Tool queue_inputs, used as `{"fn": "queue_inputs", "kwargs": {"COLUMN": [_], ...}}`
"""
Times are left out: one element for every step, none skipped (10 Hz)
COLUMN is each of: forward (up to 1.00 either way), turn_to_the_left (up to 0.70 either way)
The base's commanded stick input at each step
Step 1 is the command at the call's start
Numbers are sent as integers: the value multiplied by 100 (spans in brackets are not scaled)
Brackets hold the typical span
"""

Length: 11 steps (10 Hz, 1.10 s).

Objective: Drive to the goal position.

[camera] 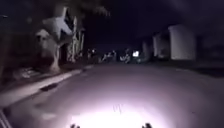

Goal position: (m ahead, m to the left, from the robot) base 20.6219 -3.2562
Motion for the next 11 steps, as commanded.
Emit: {"fn": "queue_inputs", "kwargs": {"forward": [85,85,85,85,85,85,85,85,85,85,85], "turn_to_the_left": [0,0,0,0,0,-7,-23,-33,-22,0,0]}}
